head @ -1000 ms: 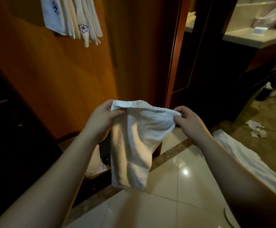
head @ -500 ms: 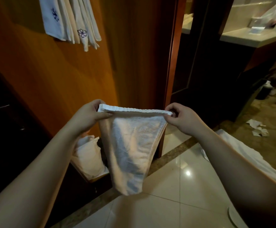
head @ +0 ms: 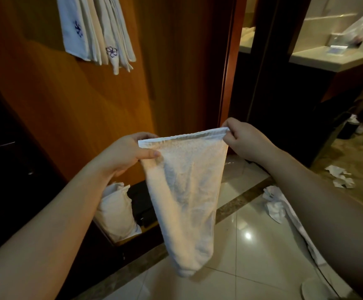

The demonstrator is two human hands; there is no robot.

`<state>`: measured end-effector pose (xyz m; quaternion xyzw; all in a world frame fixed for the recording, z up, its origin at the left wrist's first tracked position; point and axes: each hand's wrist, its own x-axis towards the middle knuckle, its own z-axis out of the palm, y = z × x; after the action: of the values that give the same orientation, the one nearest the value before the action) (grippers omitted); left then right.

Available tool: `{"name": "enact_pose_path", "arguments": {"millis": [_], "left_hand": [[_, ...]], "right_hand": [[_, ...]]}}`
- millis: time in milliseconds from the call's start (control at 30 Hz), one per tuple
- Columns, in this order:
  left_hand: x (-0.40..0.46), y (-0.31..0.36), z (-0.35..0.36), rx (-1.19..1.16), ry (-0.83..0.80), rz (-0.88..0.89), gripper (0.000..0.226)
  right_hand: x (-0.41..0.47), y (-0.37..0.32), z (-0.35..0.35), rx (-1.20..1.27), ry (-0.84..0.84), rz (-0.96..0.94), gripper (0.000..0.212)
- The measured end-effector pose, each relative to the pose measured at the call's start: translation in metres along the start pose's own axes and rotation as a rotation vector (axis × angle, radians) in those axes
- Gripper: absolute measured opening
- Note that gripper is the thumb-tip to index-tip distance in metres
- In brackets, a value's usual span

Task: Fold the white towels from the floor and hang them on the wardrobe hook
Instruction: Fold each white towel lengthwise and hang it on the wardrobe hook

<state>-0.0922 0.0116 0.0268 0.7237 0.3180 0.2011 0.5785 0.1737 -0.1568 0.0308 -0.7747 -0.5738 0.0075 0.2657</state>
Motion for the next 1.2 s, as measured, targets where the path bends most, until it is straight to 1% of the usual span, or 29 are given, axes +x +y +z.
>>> {"name": "enact_pose_path", "arguments": {"millis": [100, 133, 233, 267, 333, 400, 467, 533, 600, 667, 733, 800, 867, 933, 967, 1000, 1067, 1133, 1200], "left_hand": [[0.005, 0.011, 0.005, -0.011, 0.03, -0.005, 0.036], [0.006, 0.011, 0.009, -0.041, 0.06, -0.01, 0.035], [0.004, 0.005, 0.027, -0.139, 0.123, -0.018, 0.018], [0.003, 0.005, 0.032, -0.162, 0.127, 0.006, 0.017], [0.002, 0.01, 0.038, -0.23, 0.147, 0.059, 0.027], [0.005, 0.018, 0.04, -0.298, 0.17, 0.094, 0.032], [0.01, 0.028, 0.041, -0.312, 0.183, 0.127, 0.034], [0.017, 0.037, 0.042, -0.319, 0.222, 0.149, 0.034], [0.022, 0.045, 0.042, -0.359, 0.255, 0.159, 0.034], [0.026, 0.052, 0.04, -0.362, 0.262, 0.157, 0.032], [0.027, 0.057, 0.039, -0.339, 0.261, 0.153, 0.031], [0.027, 0.063, 0.037, -0.301, 0.264, 0.142, 0.038], [0.026, 0.07, 0.036, -0.23, 0.262, 0.126, 0.038], [0.027, 0.079, 0.033, -0.162, 0.258, 0.114, 0.029], [0.027, 0.085, 0.032, -0.142, 0.258, 0.118, 0.023], [0.028, 0.091, 0.029, -0.133, 0.266, 0.127, 0.021], [0.03, 0.102, 0.024, -0.145, 0.294, 0.145, 0.025], [0.029, 0.11, 0.021, -0.152, 0.303, 0.15, 0.03], [0.027, 0.114, 0.021, -0.172, 0.295, 0.129, 0.029]], "right_hand": [[0.006, 0.004, 0.0, 0.081, 0.128, 0.03, 0.009], [0.006, 0.004, 0.003, 0.119, 0.144, 0.045, 0.01], [0.006, 0.008, 0.013, 0.179, 0.143, 0.065, 0.012], [0.007, 0.01, 0.013, 0.217, 0.169, 0.066, 0.011], [0.012, 0.013, 0.009, 0.346, 0.231, 0.083, 0.009], [0.022, 0.014, 0.003, 0.512, 0.242, 0.147, 0.015], [0.034, 0.014, -0.002, 0.746, 0.206, 0.236, 0.022], [0.045, 0.017, -0.005, 1.022, 0.134, 0.298, 0.027], [0.054, 0.026, -0.008, 1.26, 0.018, 0.273, 0.028], [0.058, 0.036, -0.01, 1.407, -0.141, 0.221, 0.029], [0.061, 0.045, -0.012, 1.389, -0.298, 0.199, 0.027], [0.065, 0.052, -0.016, 1.212, -0.394, 0.184, 0.025], [0.072, 0.054, -0.024, 0.956, -0.392, 0.168, 0.024], [0.082, 0.05, -0.036, 0.699, -0.324, 0.127, 0.022], [0.088, 0.049, -0.041, 0.647, -0.289, 0.107, 0.021], [0.094, 0.046, -0.044, 0.656, -0.258, 0.089, 0.019], [0.103, 0.042, -0.043, 0.795, -0.195, 0.065, 0.019], [0.112, 0.039, -0.033, 1.076, -0.166, 0.109, 0.03], [0.115, 0.034, -0.024, 1.332, -0.165, 0.204, 0.041]]}}
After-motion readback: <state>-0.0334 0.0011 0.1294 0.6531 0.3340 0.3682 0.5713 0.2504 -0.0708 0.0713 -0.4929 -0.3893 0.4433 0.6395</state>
